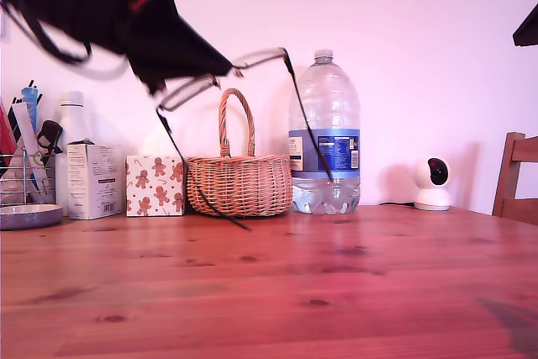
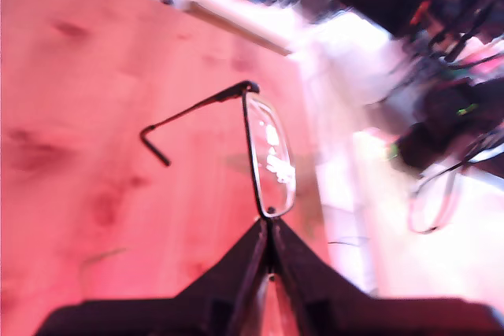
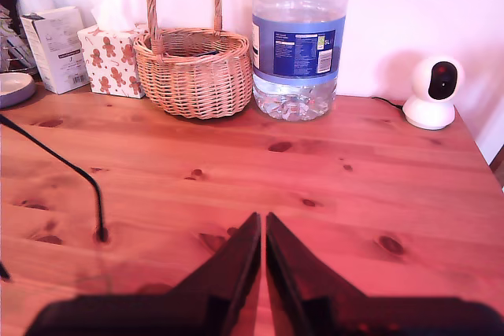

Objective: Pick up the glasses and open them, then place them back on the table

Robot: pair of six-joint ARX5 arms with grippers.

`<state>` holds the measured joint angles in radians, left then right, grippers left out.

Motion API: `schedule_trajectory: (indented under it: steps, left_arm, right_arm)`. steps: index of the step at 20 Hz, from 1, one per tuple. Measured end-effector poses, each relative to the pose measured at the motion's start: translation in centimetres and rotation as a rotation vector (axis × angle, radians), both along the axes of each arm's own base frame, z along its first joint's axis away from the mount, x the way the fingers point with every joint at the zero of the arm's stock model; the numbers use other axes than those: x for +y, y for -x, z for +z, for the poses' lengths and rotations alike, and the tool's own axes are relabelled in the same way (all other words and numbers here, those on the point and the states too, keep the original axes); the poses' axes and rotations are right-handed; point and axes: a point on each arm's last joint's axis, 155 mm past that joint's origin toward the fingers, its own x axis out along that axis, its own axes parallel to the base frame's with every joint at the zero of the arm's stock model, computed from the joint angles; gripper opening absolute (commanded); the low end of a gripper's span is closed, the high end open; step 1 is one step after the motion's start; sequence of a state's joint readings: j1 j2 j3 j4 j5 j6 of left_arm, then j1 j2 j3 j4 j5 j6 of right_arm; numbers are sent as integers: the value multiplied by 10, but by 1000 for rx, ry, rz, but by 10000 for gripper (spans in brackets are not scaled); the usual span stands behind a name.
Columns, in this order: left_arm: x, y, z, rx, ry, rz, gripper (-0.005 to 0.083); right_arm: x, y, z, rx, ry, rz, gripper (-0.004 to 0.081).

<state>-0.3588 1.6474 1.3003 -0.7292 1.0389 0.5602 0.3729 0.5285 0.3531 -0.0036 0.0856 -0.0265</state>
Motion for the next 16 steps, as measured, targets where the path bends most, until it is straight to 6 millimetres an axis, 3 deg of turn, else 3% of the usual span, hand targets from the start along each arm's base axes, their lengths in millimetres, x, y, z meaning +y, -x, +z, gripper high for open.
schedule_trajectory:
  steps: [4,10,16]
  left_arm:
    - [2,0,3,-174,-166,59,-21]
    - [-14,15,-18,-361,-424,65,-21]
    - [-15,10,-32,-523,-611,122,-21]
  right_arm:
    - [0,0,1,-1,-13,-2,1]
    - [0,0,3,-5,-26,-4,2]
    - [0,-1,7,-18,-32,-5,2]
